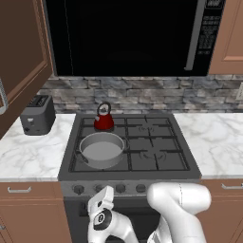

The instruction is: Pick the kettle from the cabinet and place it on a stove burner. Then pick the pot from the counter and place it on another stove burner. Finally, turn both burners on.

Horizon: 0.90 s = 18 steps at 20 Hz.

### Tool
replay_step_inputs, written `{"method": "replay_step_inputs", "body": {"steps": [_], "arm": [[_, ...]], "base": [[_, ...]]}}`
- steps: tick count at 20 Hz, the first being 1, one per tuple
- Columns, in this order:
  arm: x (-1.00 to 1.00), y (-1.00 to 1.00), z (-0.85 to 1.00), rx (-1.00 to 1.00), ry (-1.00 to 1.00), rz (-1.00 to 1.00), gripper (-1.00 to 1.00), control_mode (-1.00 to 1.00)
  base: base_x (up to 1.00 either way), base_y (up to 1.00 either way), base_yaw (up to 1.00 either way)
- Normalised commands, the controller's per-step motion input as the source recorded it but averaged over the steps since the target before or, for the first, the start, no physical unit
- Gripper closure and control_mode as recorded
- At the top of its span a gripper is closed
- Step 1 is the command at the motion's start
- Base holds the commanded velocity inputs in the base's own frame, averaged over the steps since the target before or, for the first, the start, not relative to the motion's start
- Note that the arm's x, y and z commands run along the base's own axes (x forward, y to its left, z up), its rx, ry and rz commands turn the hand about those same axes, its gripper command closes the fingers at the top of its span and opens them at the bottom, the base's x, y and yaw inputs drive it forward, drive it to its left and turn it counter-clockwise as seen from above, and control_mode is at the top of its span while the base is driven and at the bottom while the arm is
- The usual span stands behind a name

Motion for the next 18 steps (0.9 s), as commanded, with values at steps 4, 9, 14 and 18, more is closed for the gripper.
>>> {"method": "replay_step_inputs", "body": {"steps": [4, 9, 14, 18], "arm": [[0.0, 0.0, 0.0, 0.0, 0.0, 0.0, -1.0, -1.0], [-0.22, 0.0, 0.0, 0.02, 0.0, 0.0, -1.0, -1.0], [-0.44, 0.11, -0.01, 0.0, 0.0, 0.0, -1.0, -1.0], [-0.52, 0.28, -0.01, 0.0, 0.0, 0.0, -1.0, -1.0]], "base": [[0.0, 0.0, 0.0], [0.0, 0.0, 0.0], [0.0, 0.0, 0.0], [0.0, 0.0, 0.0]]}}
